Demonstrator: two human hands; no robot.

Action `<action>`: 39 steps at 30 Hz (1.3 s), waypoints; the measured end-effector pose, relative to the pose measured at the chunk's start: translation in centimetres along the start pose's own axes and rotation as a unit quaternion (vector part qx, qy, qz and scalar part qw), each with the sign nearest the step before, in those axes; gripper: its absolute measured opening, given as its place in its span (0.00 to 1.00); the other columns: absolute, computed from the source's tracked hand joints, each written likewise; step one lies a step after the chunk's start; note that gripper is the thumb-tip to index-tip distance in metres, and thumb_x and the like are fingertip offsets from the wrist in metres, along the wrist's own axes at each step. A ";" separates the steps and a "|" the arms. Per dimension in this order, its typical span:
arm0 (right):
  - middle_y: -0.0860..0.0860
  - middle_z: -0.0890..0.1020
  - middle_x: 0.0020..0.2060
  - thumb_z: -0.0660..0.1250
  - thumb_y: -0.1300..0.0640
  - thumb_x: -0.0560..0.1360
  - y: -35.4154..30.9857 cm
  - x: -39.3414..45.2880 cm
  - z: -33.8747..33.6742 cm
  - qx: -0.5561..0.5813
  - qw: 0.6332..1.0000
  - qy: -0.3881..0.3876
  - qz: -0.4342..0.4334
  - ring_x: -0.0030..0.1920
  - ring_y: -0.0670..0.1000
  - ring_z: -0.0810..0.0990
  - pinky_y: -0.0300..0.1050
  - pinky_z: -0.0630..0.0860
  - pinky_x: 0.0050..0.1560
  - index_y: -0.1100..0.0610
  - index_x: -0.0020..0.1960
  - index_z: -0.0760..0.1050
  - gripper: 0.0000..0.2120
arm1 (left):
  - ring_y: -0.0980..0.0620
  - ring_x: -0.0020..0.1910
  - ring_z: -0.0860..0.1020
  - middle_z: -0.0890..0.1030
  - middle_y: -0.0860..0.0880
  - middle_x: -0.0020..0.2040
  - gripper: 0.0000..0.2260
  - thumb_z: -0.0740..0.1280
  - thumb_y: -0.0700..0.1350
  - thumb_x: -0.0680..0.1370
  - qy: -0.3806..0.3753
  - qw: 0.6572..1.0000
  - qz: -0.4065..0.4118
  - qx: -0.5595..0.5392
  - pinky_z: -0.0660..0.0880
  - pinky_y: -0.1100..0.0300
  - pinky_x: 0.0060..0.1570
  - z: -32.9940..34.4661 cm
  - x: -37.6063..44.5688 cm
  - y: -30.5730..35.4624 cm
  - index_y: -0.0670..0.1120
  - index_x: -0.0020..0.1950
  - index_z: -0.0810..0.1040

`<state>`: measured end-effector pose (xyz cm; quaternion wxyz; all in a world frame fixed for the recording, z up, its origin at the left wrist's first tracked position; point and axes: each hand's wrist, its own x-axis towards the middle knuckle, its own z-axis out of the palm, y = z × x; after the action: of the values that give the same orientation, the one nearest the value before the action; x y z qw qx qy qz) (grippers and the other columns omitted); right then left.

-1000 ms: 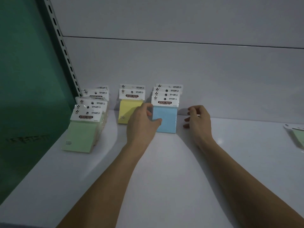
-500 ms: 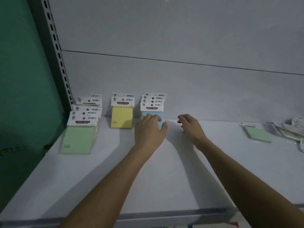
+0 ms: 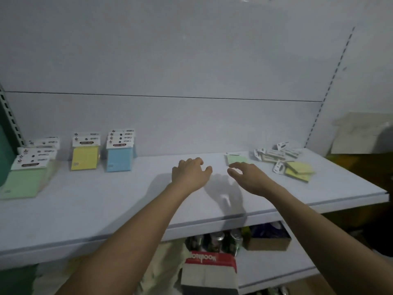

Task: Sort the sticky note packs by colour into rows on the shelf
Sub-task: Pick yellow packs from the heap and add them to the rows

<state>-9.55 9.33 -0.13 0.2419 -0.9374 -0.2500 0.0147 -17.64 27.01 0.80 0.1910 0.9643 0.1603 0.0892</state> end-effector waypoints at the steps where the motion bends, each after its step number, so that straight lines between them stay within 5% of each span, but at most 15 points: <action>1: 0.49 0.73 0.69 0.53 0.39 0.78 1.7 -0.9 -0.9 -0.003 1.000 0.002 0.004 0.65 0.53 0.73 0.56 0.69 0.66 0.48 0.69 0.70 0.24 | 0.45 0.67 0.68 0.74 0.49 0.67 0.23 0.55 0.60 0.79 -0.003 1.000 0.005 -0.002 0.66 0.49 0.63 0.8 -0.6 1.8 0.51 0.69 0.70; 15: 0.49 0.70 0.71 0.56 0.41 0.78 16.9 -3.4 -5.5 0.037 0.999 0.017 0.010 0.71 0.52 0.66 0.55 0.66 0.69 0.47 0.69 0.69 0.22 | 0.49 0.65 0.71 0.74 0.51 0.66 0.20 0.58 0.59 0.78 -0.041 0.998 0.044 -0.021 0.70 0.50 0.62 11.1 -1.7 14.9 0.54 0.68 0.70; 23: 0.50 0.75 0.59 0.61 0.49 0.78 22.4 2.4 -7.4 0.032 0.993 0.112 0.009 0.60 0.53 0.72 0.50 0.73 0.55 0.51 0.63 0.74 0.16 | 0.49 0.63 0.72 0.76 0.51 0.63 0.17 0.61 0.56 0.77 -0.011 0.996 0.015 -0.088 0.69 0.52 0.61 15.0 7.2 18.2 0.53 0.65 0.72; 30: 0.52 0.76 0.58 0.67 0.50 0.75 25.8 10.5 -9.6 0.058 0.994 0.095 0.014 0.53 0.49 0.74 0.47 0.72 0.54 0.53 0.62 0.74 0.17 | 0.47 0.63 0.73 0.76 0.49 0.64 0.20 0.66 0.54 0.76 0.005 0.992 -0.022 -0.122 0.71 0.53 0.60 17.3 13.5 20.3 0.49 0.65 0.73; 39: 0.55 0.73 0.63 0.73 0.40 0.68 29.3 19.3 -8.7 0.069 0.996 -0.020 -0.055 0.67 0.55 0.68 0.51 0.69 0.62 0.51 0.67 0.70 0.32 | 0.43 0.67 0.65 0.70 0.45 0.65 0.30 0.69 0.57 0.71 0.021 0.988 -0.131 -0.078 0.65 0.53 0.63 19.4 18.9 24.7 0.49 0.69 0.67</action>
<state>22.17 -7.53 -4.13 0.3010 -0.9029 -0.3048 0.0369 11.26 5.25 -4.96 0.2722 0.9150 0.2822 0.0956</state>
